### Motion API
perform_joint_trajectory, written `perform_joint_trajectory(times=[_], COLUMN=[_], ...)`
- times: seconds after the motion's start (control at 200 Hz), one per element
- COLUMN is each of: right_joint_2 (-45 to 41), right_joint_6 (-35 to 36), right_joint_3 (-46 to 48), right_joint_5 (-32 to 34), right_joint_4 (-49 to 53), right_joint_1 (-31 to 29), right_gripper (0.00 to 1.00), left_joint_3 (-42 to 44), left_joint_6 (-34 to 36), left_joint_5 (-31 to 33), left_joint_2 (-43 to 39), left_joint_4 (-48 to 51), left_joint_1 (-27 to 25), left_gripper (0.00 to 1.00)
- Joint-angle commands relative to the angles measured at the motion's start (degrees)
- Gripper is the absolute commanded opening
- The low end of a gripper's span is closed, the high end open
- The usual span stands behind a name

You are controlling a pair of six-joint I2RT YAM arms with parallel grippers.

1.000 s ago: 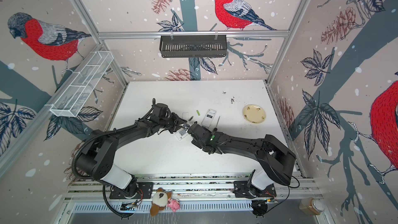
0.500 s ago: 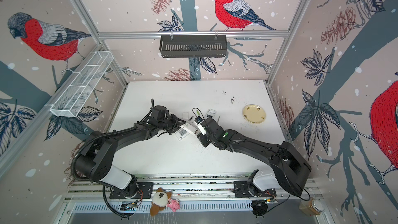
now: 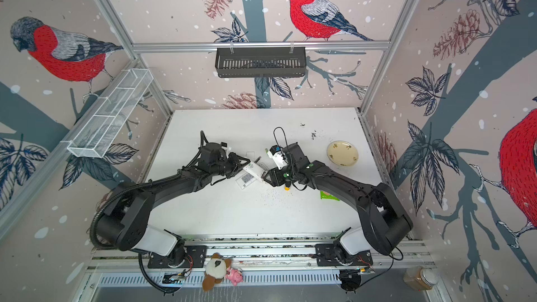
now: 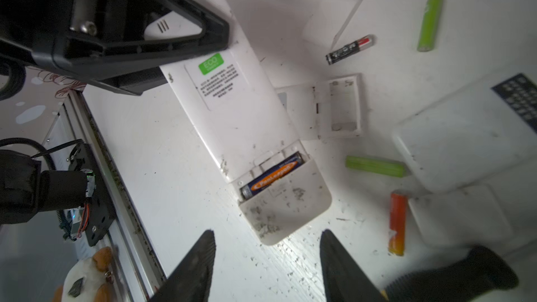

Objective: Unload the batteries from the remote control

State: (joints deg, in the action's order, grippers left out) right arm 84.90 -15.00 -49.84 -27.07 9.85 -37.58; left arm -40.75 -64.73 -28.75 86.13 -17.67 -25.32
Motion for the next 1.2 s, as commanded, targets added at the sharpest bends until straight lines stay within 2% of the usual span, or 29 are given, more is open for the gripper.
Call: perform_joint_trajectory(times=[0.0, 0.46, 0.75, 1.026, 1.196], right_joint_2=[2.06, 9.8, 11.41, 9.58, 4.55], right_joint_6=[-0.29, -2.76, -2.64, -3.19, -4.31], right_joint_3=[-1.04, -6.11, -5.37, -3.07, -2.23], right_joint_5=[-3.46, -0.68, -0.36, -0.39, 1.43], right_joint_4=[0.58, 2.26, 4.34, 5.49, 7.9], right_joint_1=[-0.14, 0.57, 1.2, 1.43, 3.2], right_gripper=[0.56, 0.52, 0.47, 0.43, 0.45], left_joint_3=[-0.49, -1.86, -2.84, -1.4, 2.04], left_joint_6=[2.87, 6.31, 9.99, 11.11, 10.47], left_joint_5=[-0.22, 0.69, 3.31, 5.44, 8.07], left_joint_2=[-0.02, 0.02, -1.5, -3.55, -8.43], left_joint_4=[-2.71, -0.46, 3.03, 5.1, 7.29], left_joint_1=[-0.15, -0.71, -1.01, -1.04, -0.93], left_gripper=[0.0, 0.0, 0.0, 0.0, 0.0])
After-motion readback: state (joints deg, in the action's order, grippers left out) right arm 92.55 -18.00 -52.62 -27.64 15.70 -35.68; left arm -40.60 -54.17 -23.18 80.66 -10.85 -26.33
